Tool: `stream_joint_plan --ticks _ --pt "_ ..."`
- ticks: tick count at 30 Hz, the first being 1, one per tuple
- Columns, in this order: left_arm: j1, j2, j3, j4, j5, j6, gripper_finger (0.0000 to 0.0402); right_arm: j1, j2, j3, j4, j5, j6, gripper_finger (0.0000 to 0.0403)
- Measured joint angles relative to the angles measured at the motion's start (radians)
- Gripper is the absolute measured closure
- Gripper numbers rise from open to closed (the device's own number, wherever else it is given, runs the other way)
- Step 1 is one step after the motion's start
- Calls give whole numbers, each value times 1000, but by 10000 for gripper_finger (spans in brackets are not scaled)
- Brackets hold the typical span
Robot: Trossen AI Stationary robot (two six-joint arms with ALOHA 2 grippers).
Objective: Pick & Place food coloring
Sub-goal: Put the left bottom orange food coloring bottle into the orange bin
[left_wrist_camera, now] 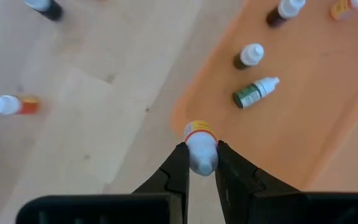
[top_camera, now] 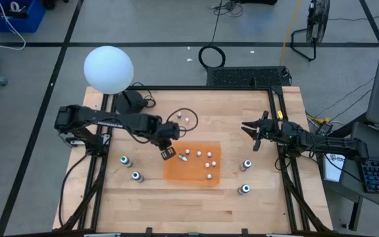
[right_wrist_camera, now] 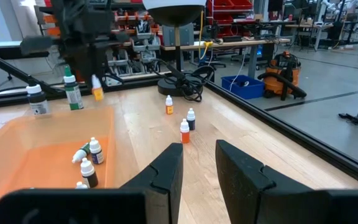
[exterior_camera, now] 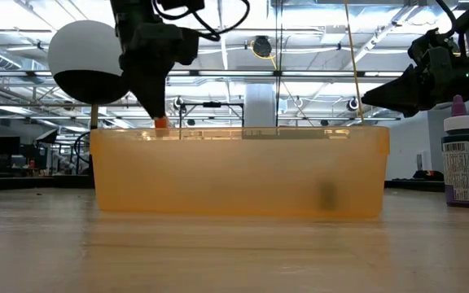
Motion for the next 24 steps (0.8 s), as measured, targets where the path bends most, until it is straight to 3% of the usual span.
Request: stream_joint_plan --ticks 6,17,24 --pt "-1 108 13 69 96 54 347 0 0 0 -2 0 0 319" --pt "7 269 32 64 142 84 347 0 0 0 0 0 0 319" --pt "7 291 35 78 143 80 340 0 0 0 0 0 0 319"
